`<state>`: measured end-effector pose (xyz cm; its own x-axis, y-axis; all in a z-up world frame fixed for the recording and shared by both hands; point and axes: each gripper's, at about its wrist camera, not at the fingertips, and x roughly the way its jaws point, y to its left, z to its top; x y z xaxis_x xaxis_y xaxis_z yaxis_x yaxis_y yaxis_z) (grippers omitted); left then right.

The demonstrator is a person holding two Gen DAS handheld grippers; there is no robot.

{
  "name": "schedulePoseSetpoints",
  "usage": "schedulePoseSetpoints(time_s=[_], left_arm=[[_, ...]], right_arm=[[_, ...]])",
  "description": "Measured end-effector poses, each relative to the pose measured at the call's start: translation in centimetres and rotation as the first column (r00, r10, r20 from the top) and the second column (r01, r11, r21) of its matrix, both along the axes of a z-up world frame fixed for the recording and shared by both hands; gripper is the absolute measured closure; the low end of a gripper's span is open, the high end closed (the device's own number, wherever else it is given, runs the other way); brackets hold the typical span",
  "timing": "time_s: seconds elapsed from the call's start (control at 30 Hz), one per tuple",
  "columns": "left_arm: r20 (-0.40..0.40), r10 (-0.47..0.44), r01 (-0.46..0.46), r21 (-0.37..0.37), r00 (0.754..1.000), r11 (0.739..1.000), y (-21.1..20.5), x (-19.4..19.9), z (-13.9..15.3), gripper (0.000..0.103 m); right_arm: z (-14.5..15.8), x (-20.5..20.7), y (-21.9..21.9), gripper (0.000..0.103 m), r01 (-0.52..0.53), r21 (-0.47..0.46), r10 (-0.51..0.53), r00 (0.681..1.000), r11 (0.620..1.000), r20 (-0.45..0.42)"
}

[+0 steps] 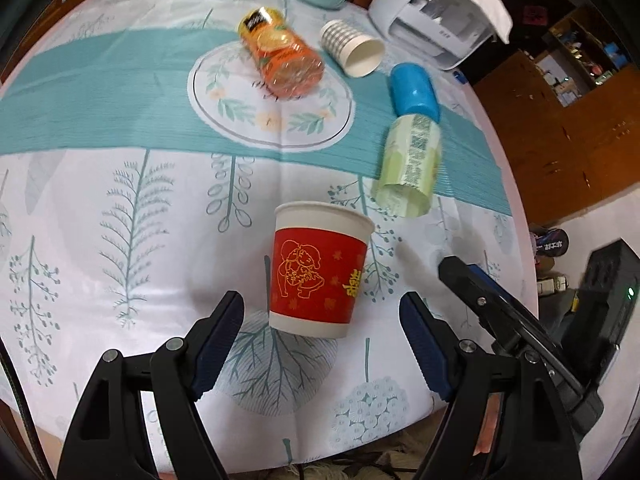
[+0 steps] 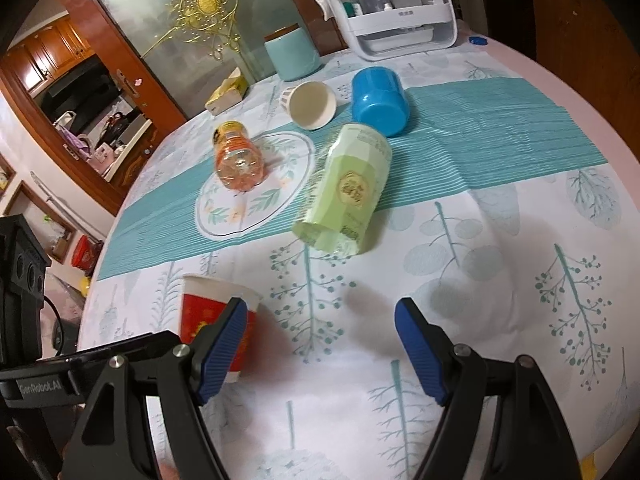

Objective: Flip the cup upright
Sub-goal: 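Rotate the held red cup upright with the left gripper, rim up, then grasp the upright red cup with the right gripper from the left gripper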

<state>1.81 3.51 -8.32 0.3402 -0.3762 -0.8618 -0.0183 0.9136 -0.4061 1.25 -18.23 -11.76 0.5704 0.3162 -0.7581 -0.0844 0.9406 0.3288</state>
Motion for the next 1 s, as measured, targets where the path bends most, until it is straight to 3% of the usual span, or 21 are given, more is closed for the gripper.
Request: schedulePoseSetpoints(time_s=[0.27,0.4,0.67,1.0], left_arm=[[0.132,0.004,-0.025,0.160,0.991,0.987,0.6,-1.5,2.0,0.024],[0.158,0.014,-0.049,0.216,0.987,0.975,1.4,-2.0,2.0,0.024],[0.158,0.008,-0.047,0.249,0.987,0.967,1.8,-2.5,0.8,0.024],[0.150,0.033,-0.065,0.213,0.988,0.975,3.2,-2.2,-0.3,0.024]], right_arm=[[0.4,-0.6,0.8,0.026,-0.059,0.094,0.064,0.997,0.994,-0.049],[0.5,-0.8,1.3,0.026,-0.079,0.120,0.088,0.994,0.990,-0.067],[0.1,-0.6,2.5,0.026,-0.107,0.127,0.120,0.988,0.986,-0.099],[-2.1,1.7,4.3,0.026,-0.136,0.186,0.174,0.964,0.973,-0.203]])
